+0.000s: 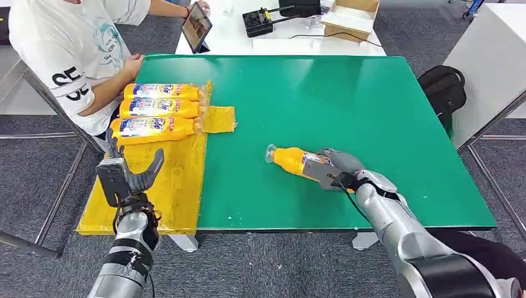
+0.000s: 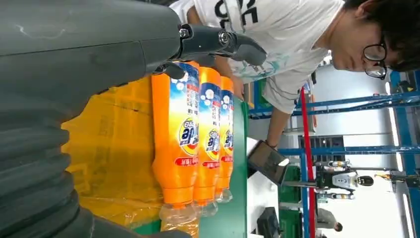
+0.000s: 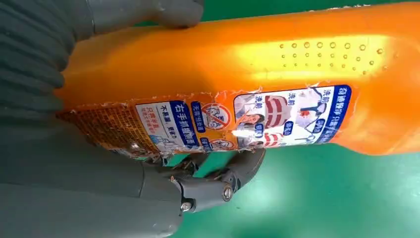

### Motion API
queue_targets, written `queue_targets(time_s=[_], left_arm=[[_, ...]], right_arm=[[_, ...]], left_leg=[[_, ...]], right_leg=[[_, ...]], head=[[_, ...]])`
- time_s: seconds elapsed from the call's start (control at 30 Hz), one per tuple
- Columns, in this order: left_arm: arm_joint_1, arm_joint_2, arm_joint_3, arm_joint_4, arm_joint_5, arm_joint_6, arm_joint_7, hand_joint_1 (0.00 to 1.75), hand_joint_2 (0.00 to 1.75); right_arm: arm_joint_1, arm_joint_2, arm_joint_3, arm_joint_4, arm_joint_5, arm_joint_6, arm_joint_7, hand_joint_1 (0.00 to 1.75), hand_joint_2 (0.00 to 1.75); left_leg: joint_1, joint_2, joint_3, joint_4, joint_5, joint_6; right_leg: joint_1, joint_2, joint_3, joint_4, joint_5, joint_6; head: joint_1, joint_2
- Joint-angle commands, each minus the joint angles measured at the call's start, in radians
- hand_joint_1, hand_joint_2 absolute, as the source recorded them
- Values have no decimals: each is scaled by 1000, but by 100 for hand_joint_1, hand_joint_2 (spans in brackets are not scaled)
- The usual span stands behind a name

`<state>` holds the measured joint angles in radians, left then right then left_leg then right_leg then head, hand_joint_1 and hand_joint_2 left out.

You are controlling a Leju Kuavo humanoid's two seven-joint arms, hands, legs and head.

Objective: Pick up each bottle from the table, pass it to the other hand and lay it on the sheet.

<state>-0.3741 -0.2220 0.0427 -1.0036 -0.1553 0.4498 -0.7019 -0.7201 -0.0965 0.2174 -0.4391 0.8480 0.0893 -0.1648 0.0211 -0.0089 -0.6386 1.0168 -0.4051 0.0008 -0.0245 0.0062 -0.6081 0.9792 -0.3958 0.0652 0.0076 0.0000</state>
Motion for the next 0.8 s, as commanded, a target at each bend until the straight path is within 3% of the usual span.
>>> queue_targets(time_s=[0.03,0.17,0.33,0.43,0.47,0.57,0.7,0.8], left_arm=[[-59,-5,-15,105,11,-7,4,0,175],[-62,-8,-21,114,10,-6,4,0,175],[-35,-2,-22,91,13,5,4,0,175],[-10,-7,-17,70,9,-2,4,0,175],[-6,-15,-17,67,5,-5,4,0,175],[-15,-34,-25,76,-3,-10,4,0,175],[-23,-51,-38,92,7,-29,4,0,175],[-23,-51,-38,92,7,-29,4,0,175]], right_arm=[[11,-29,43,110,-5,50,-2,175,175],[21,-23,49,104,-12,52,-16,175,175],[78,64,-36,15,-119,-106,-136,175,175],[173,177,-146,-182,-252,-294,-310,175,175],[233,211,-145,-322,-254,-362,-324,175,175],[375,252,-161,-695,-321,-422,-294,175,175],[433,280,-190,-836,-355,-541,-357,175,175],[433,280,-190,-836,-355,-541,-357,175,175]], left_leg=[[1,-4,5,-2,-1,2],[1,-3,4,-2,-1,1],[1,-1,6,-2,-1,1],[2,5,7,-3,-2,0],[1,6,9,-3,-2,0],[1,8,2,-1,-2,-1],[1,-2,0,0,-3,0],[0,-1,-4,0,-1,1]], right_leg=[[2,-6,7,-2,-2,-4],[1,-4,6,-2,-2,-3],[2,-2,6,-3,-1,-3],[3,3,6,-3,0,-4],[2,4,7,-3,0,-5],[2,4,-1,0,1,-6],[2,-4,0,3,-3,-6],[1,-1,-4,2,-1,-5]], head=[[0,0],[0,0],[0,0],[0,0],[1,0],[0,0],[0,0],[0,0]])
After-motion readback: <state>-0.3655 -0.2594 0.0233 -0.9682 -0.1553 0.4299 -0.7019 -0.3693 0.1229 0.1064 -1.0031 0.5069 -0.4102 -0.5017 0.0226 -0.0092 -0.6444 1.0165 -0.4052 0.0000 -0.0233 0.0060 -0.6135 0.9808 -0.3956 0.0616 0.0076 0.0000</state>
